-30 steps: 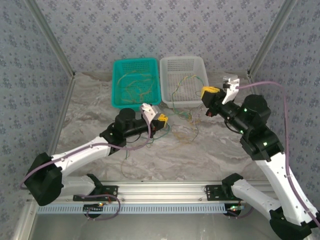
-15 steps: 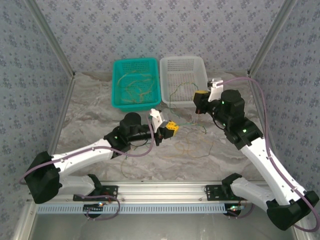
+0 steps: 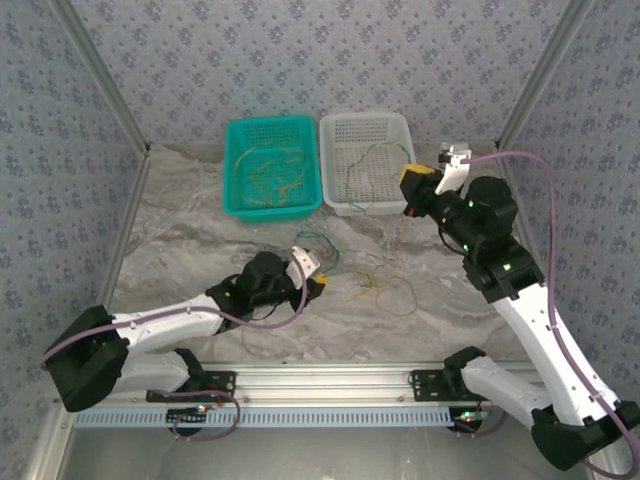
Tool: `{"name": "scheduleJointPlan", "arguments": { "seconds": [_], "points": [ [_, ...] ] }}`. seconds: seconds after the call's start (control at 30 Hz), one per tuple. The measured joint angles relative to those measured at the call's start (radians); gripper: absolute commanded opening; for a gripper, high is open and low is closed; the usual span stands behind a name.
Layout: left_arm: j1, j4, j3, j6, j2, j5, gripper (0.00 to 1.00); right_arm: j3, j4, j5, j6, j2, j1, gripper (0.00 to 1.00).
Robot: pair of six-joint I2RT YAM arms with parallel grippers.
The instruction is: Untangle the cables
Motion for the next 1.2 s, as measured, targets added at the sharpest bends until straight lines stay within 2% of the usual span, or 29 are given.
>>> {"name": "scheduleJointPlan", "arguments": {
  "seconds": [0.03, 0.07, 0.27, 0.33, 0.4, 0.5, 0.57, 0.63, 0.73, 0.8, 0.87, 1.2],
  "points": [
    [0.011, 0.007, -0.009, -0.001, 0.001, -0.015, 0.06, 0.004, 0.002, -0.002, 0.002, -0.002, 0.0, 0.0],
    [0.022, 0.011, -0.019, -0.001, 0.002, -0.029, 0.21, 0.007, 0.005, -0.006, 0.005, -0.005, 0.0, 0.0],
    [0.053, 0.015, -0.051, -0.013, 0.0, -0.11, 0.51, 0.021, 0.003, -0.029, 0.013, -0.011, -0.002, 0.0],
    [0.055, 0.016, -0.06, -0.015, -0.014, -0.132, 0.65, 0.042, 0.004, -0.038, 0.013, -0.006, -0.002, 0.0],
    [0.058, 0.017, -0.077, -0.019, -0.047, -0.158, 0.68, 0.072, 0.005, -0.05, 0.014, 0.002, -0.002, 0.0],
    [0.063, 0.019, -0.099, -0.022, -0.126, -0.184, 0.78, 0.111, 0.023, -0.065, 0.025, 0.015, -0.002, 0.0],
    [0.063, 0.023, -0.102, -0.023, -0.192, -0.193, 0.79, 0.125, 0.043, -0.077, 0.047, 0.024, -0.002, 0.0],
    [0.063, 0.03, -0.09, -0.019, -0.246, -0.187, 0.79, 0.136, 0.065, -0.093, 0.074, 0.039, -0.002, 0.0],
    [0.062, 0.034, -0.005, -0.003, -0.254, -0.147, 0.88, 0.144, 0.109, -0.115, 0.126, 0.068, 0.002, 0.0],
    [0.06, 0.057, 0.068, 0.011, -0.212, -0.119, 0.89, 0.144, 0.141, -0.12, 0.159, 0.084, 0.014, 0.0],
    [0.056, 0.114, 0.144, 0.027, -0.135, -0.09, 0.99, 0.144, 0.171, -0.12, 0.187, 0.098, 0.041, 0.0],
    [0.053, 0.352, 0.468, 0.034, 0.416, -0.011, 0.99, 0.143, 0.267, -0.079, 0.263, 0.118, 0.144, 0.0]
  ]
}}
